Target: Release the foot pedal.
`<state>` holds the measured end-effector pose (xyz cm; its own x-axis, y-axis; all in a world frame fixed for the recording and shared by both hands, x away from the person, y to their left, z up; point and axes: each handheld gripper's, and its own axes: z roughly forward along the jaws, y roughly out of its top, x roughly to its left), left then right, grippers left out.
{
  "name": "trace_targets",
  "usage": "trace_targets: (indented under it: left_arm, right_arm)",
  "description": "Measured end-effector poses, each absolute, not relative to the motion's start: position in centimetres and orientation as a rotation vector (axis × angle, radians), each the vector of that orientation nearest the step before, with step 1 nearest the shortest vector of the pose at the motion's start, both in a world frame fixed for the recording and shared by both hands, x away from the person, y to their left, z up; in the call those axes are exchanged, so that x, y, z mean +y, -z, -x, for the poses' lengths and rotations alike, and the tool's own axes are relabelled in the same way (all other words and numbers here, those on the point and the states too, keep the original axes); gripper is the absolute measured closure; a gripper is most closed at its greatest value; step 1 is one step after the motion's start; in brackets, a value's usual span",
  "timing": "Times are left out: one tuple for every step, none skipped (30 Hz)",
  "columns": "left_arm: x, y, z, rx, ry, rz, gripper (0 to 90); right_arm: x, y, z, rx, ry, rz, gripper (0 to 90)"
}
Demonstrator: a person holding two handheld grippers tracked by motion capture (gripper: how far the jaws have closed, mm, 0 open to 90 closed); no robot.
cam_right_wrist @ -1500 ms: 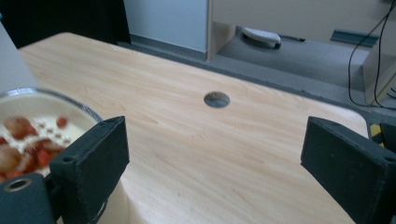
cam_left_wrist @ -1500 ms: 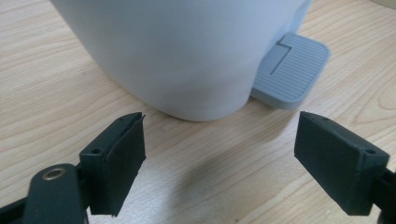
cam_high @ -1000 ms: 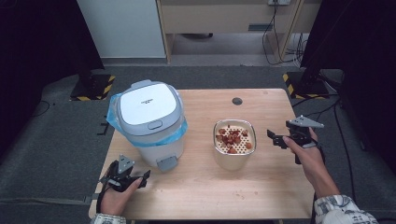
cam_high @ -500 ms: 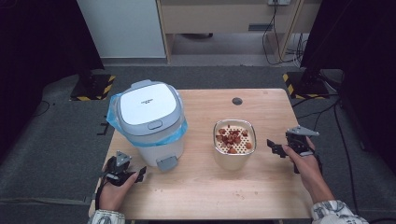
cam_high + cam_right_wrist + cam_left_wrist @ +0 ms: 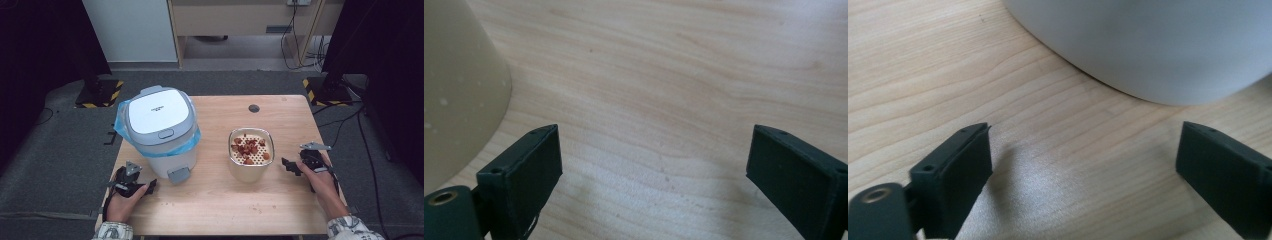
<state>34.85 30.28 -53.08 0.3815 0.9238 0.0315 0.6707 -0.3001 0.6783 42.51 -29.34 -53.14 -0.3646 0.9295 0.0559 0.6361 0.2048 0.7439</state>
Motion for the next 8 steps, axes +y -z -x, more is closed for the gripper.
trace_targets:
  left_arm:
    - [30.42, 53.13, -34.86, 1.375, -0.570, -2.057, 6.1]
    - [30.45, 53.18, -34.86, 1.380, -0.566, -2.051, 6.0]
    - [30.47, 53.22, -34.86, 1.385, -0.561, -2.046, 5.8]
    - [30.49, 53.23, -34.86, 1.385, -0.560, -2.044, 5.7]
    - [30.49, 53.24, -34.85, 1.384, -0.561, -2.043, 5.6]
    - [30.49, 53.24, -34.85, 1.384, -0.561, -2.043, 5.6]
    - [30.48, 53.29, -34.86, 1.382, -0.562, -2.040, 5.4]
    - [30.48, 53.29, -34.86, 1.382, -0.562, -2.040, 5.0]
  right_arm:
    - [-29.08, 53.52, -42.55, 2.103, -0.927, -1.454, 7.1]
    - [-28.97, 53.68, -42.59, 2.114, -0.906, -1.456, 6.5]
    - [-28.82, 53.80, -42.56, 2.116, -0.894, -1.445, 5.9]
    - [-28.65, 53.85, -42.53, 2.116, -0.882, -1.439, 5.2]
    - [-28.56, 53.91, -42.49, 2.109, -0.886, -1.441, 5.0]
    - [-28.56, 53.91, -42.49, 2.109, -0.886, -1.441, 5.0]
    - [-28.54, 53.91, -42.50, 2.109, -0.885, -1.442, 4.9]
    - [-28.54, 53.91, -42.50, 2.109, -0.885, -1.442, 4.9]
